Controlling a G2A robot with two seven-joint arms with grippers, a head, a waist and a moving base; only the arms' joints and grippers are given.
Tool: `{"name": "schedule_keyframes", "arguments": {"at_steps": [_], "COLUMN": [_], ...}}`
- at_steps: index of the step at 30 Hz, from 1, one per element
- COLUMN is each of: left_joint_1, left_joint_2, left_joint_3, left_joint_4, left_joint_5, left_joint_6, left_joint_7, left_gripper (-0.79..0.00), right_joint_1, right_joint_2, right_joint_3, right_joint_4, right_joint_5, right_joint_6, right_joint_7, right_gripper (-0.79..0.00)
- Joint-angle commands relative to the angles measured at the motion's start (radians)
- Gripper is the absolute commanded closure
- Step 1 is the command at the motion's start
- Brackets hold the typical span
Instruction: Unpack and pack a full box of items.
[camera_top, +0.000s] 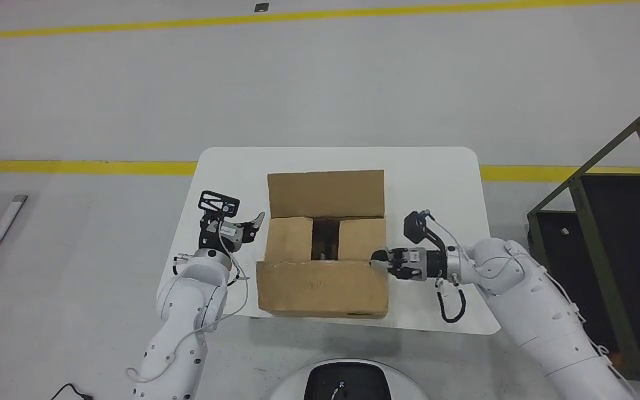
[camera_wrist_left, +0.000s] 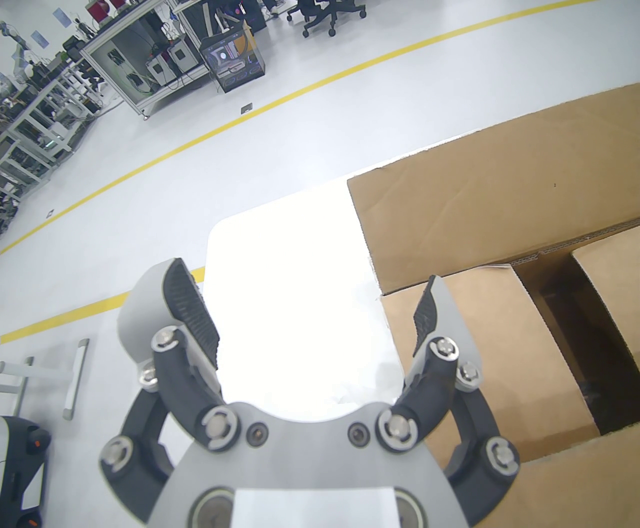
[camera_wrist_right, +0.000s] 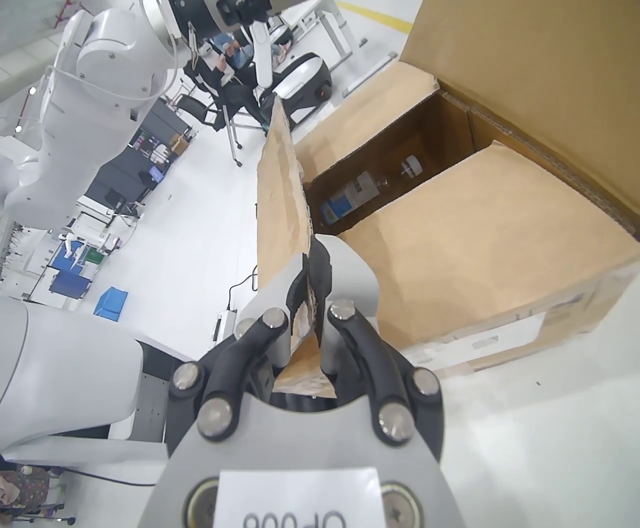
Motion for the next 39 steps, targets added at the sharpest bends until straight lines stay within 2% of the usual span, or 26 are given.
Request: {"name": "schedule_keyframes", "arguments": {"at_steps": [1, 8, 15, 19, 26, 31, 36, 38, 39], "left_joint_1": [0.000, 0.000, 0.000, 0.000, 0.004, 0.008, 0.011, 0.012, 0.011], "left_joint_2": [0.000, 0.000, 0.000, 0.000, 0.000, 0.003, 0.009, 0.011, 0.012], "left_joint_3": [0.000, 0.000, 0.000, 0.000, 0.000, -0.005, 0.003, 0.010, 0.016], "left_joint_4": [0.000, 0.000, 0.000, 0.000, -0.004, -0.058, -0.123, -0.129, -0.128], "left_joint_5": [0.000, 0.000, 0.000, 0.000, -0.020, -0.095, -0.120, -0.133, -0.139], "left_joint_6": [0.000, 0.000, 0.000, 0.000, -0.003, -0.075, -0.143, -0.170, -0.187], "left_joint_7": [0.000, 0.000, 0.000, 0.000, 0.006, -0.043, -0.092, -0.106, -0.115], "left_gripper": [-0.785, -0.785, -0.785, -0.785, -0.785, -0.785, -0.785, -0.705, -0.557], "right_joint_1": [0.005, -0.019, -0.141, -0.210, -0.279, -0.317, -0.329, -0.333, -0.334], "right_joint_2": [0.002, 0.008, 0.015, 0.019, 0.021, 0.021, 0.021, 0.021, 0.021], "right_joint_3": [0.022, 0.097, 0.146, 0.168, 0.197, 0.206, 0.205, 0.206, 0.206], "right_joint_4": [-0.005, -0.118, -0.276, -0.342, -0.400, -0.423, -0.424, -0.427, -0.429], "right_joint_5": [-0.024, -0.270, -0.601, -0.718, -0.849, -0.915, -0.943, -0.955, -0.967], "right_joint_6": [0.009, 0.027, 0.075, 0.095, 0.148, 0.179, 0.179, 0.181, 0.181], "right_joint_7": [-0.045, -0.256, -0.469, -0.580, -0.723, -0.807, -0.839, -0.846, -0.848], "right_gripper": [0.000, 0.000, 0.000, 0.000, 0.000, 0.000, 0.000, 0.000, 0.000]}}
